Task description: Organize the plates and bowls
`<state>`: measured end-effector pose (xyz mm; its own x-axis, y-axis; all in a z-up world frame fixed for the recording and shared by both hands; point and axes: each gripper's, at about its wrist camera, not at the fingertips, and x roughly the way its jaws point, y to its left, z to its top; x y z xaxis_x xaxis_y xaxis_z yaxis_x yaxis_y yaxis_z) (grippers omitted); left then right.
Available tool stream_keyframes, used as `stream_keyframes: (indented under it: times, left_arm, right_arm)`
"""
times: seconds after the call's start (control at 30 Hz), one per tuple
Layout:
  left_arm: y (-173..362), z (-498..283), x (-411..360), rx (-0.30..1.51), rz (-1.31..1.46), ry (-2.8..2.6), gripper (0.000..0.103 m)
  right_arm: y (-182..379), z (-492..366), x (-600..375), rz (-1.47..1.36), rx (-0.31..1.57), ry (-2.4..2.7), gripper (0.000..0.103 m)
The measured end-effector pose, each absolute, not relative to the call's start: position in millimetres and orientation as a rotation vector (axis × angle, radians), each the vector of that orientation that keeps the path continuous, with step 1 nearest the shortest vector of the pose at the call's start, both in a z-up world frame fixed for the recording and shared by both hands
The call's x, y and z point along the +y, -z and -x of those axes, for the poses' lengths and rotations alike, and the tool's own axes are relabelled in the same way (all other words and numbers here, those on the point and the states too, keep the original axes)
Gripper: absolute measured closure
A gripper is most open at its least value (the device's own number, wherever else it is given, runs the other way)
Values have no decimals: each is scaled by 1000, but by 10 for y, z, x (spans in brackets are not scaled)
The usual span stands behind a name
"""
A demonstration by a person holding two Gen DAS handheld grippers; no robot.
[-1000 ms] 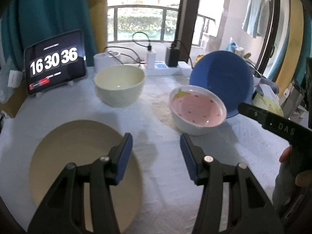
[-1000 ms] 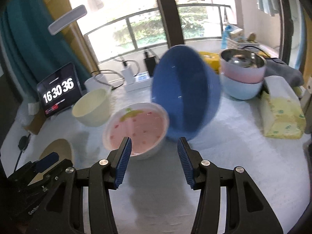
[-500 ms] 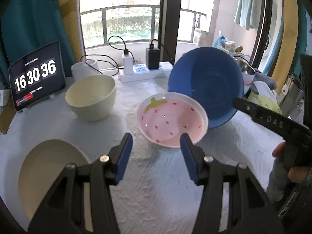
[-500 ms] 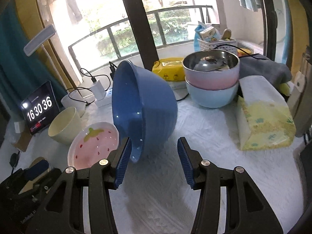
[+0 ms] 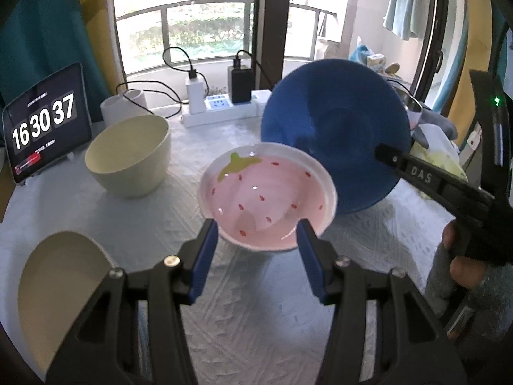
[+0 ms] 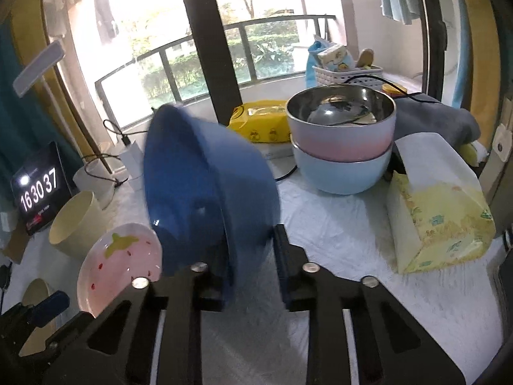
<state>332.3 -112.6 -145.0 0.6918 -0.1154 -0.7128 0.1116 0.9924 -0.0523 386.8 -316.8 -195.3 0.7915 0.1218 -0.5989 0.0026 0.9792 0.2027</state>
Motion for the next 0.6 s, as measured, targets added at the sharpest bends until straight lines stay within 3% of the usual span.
stream_keyframes:
  times: [0.6]
  left_arm:
    - [1348,-3102,-1859,700,-80,241,51]
  right_arm:
    - [2061,-3283,-4103,-315,664,-1,97]
